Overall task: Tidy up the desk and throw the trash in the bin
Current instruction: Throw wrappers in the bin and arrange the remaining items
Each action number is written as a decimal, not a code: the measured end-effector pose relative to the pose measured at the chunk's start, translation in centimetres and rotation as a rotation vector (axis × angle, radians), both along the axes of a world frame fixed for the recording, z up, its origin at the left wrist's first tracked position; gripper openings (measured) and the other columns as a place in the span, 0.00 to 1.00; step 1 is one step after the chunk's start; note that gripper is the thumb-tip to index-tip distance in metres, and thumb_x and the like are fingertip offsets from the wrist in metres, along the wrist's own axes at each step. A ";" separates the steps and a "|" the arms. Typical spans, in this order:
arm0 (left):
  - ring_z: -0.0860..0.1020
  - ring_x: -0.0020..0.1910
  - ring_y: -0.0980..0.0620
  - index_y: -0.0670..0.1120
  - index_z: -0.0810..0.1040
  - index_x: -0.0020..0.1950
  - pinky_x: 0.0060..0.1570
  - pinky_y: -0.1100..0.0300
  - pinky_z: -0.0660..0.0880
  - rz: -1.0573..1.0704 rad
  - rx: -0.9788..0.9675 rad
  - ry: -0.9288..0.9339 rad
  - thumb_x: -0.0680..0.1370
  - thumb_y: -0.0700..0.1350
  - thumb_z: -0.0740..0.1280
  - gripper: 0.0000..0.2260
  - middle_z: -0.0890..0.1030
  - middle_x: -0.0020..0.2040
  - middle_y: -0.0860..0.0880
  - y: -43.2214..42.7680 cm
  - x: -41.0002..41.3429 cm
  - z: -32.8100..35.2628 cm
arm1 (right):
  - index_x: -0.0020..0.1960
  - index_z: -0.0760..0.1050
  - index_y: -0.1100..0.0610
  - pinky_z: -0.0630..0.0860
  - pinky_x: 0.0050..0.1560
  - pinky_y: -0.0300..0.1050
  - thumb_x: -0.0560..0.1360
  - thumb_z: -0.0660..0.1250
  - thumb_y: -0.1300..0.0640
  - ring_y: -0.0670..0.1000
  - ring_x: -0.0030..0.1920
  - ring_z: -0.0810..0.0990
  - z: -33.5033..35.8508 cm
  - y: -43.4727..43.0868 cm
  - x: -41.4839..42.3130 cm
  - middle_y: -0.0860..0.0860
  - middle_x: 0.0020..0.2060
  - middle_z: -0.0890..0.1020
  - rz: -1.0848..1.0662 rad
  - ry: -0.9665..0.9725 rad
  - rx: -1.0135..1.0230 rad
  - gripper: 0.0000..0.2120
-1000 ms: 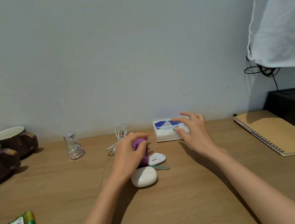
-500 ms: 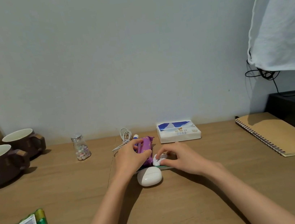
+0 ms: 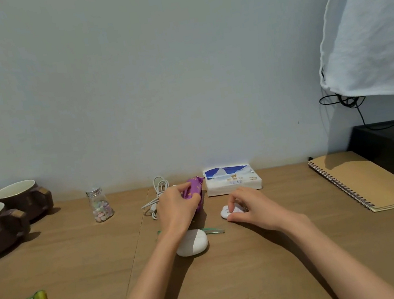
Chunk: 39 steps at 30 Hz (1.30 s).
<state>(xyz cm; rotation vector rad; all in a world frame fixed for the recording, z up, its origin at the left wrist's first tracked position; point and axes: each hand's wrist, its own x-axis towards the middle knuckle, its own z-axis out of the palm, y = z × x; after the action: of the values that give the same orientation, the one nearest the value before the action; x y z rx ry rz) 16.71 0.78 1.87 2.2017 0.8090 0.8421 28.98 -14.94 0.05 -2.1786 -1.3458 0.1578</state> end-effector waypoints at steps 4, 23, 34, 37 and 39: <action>0.79 0.41 0.42 0.51 0.81 0.41 0.38 0.53 0.76 0.053 0.073 0.014 0.71 0.47 0.66 0.05 0.83 0.42 0.46 -0.1 2.1 -0.2 | 0.45 0.75 0.48 0.74 0.43 0.38 0.72 0.72 0.47 0.44 0.48 0.76 -0.5 -0.6 0.9 0.44 0.47 0.78 -0.093 0.028 0.052 0.08; 0.76 0.55 0.46 0.46 0.77 0.62 0.48 0.55 0.70 -0.132 0.188 0.121 0.80 0.52 0.58 0.16 0.80 0.59 0.45 2.0 5.0 -1.3 | 0.39 0.78 0.52 0.70 0.42 0.43 0.68 0.72 0.48 0.49 0.44 0.79 -0.5 -2.5 6.6 0.45 0.40 0.82 -0.781 0.224 0.623 0.08; 0.73 0.65 0.48 0.51 0.67 0.73 0.62 0.54 0.72 -0.353 0.121 0.166 0.70 0.52 0.75 0.34 0.74 0.69 0.48 4.2 3.7 -2.1 | 0.42 0.81 0.52 0.72 0.46 0.43 0.69 0.71 0.51 0.55 0.52 0.79 -2.3 0.1 10.4 0.52 0.48 0.84 -0.819 0.125 0.373 0.05; 0.74 0.65 0.48 0.52 0.68 0.72 0.62 0.54 0.73 -0.348 0.148 0.140 0.72 0.48 0.73 0.30 0.74 0.68 0.48 4.5 3.8 -2.4 | 0.47 0.84 0.52 0.74 0.50 0.42 0.71 0.71 0.53 0.55 0.54 0.80 -2.3 0.3 10.7 0.53 0.49 0.85 -0.746 0.129 0.369 0.07; 0.75 0.64 0.48 0.52 0.69 0.71 0.62 0.54 0.73 -0.339 0.147 0.126 0.73 0.46 0.72 0.28 0.74 0.68 0.48 4.7 3.8 -2.5 | 0.53 0.84 0.53 0.71 0.49 0.39 0.74 0.68 0.56 0.54 0.54 0.81 -1.9 -0.2 10.5 0.53 0.49 0.86 -0.626 0.114 0.306 0.10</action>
<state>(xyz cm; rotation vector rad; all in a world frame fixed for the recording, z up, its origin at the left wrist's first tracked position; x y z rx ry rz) 20.48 5.46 -0.65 2.4492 0.4206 0.6158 39.53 -15.10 -1.82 -2.1717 -0.5367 -0.1531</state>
